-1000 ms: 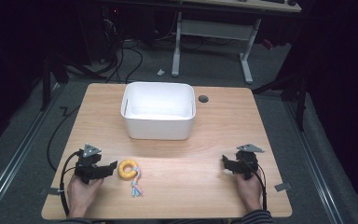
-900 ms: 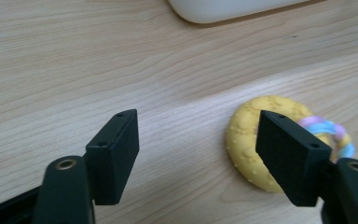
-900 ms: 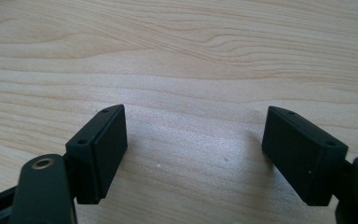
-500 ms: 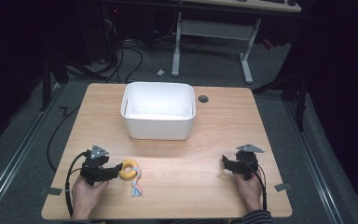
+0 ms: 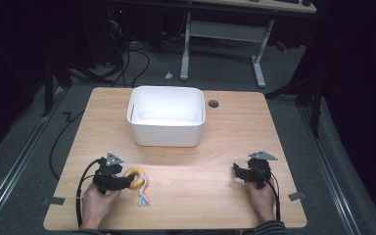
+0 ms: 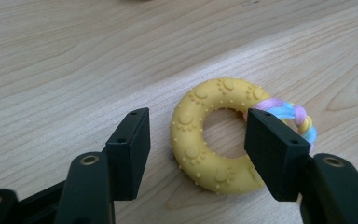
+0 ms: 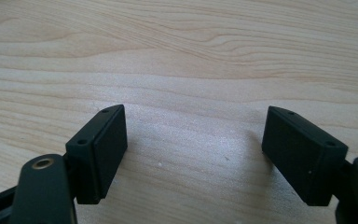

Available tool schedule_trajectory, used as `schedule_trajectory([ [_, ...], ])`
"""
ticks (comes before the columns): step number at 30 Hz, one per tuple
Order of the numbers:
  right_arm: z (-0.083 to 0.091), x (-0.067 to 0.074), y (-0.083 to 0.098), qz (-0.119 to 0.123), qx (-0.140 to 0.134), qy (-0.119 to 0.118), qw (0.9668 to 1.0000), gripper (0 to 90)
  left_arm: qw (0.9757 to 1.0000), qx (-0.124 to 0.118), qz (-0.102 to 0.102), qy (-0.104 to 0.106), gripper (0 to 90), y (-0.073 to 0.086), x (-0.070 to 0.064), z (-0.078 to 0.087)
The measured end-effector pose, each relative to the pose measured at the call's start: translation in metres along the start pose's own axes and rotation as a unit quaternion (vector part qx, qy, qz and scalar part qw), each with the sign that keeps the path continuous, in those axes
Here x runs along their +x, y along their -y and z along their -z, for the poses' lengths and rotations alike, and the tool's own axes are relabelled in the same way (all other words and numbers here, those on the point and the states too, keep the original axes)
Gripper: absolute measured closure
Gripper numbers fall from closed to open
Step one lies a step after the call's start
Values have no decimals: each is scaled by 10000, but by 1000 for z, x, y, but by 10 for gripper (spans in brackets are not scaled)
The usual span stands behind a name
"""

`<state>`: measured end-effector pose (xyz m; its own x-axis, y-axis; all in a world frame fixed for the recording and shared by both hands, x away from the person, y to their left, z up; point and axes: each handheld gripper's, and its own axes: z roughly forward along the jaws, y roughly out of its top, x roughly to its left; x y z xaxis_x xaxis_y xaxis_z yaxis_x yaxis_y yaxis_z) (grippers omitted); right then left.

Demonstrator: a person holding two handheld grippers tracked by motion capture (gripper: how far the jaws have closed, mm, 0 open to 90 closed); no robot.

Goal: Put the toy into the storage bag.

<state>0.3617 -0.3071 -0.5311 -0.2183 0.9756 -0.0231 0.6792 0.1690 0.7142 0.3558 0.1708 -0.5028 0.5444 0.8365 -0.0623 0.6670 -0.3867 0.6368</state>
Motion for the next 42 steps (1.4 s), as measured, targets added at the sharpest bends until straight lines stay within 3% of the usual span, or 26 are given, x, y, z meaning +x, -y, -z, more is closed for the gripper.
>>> schedule_trajectory([
  [18, 0, 0, 0, 15, -12, -13, 10000, 222, 9991, 409, -32, -126, 513, -8, -2, -12],
  [42, 0, 0, 0, 16, -12, -16, 10000, 221, 9984, 550, -45, -96, 650, -9, -1, -16],
])
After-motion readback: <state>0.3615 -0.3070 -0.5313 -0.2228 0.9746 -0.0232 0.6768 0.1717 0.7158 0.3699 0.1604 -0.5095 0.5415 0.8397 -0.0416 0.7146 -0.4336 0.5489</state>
